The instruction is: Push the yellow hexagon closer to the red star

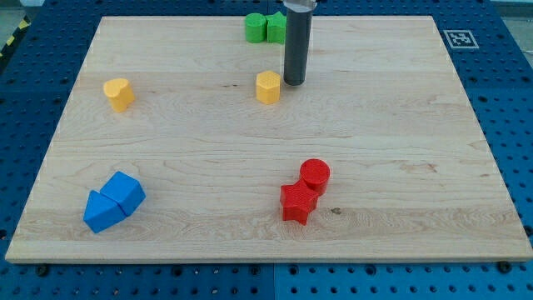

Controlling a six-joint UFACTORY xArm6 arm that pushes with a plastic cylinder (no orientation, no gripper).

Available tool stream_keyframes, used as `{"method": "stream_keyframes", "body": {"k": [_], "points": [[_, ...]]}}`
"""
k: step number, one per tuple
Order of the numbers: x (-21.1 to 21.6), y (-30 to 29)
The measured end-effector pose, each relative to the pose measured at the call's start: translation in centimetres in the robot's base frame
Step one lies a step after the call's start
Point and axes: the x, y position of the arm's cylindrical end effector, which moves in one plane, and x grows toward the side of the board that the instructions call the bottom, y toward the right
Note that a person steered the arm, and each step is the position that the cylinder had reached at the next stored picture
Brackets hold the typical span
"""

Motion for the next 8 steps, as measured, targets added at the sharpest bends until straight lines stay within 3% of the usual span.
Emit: {"method": "stream_keyframes", "body": {"k": [2, 5, 8], "points": [[-2.0, -3.9], [5.8, -1.9], [8.5, -3.6]]}}
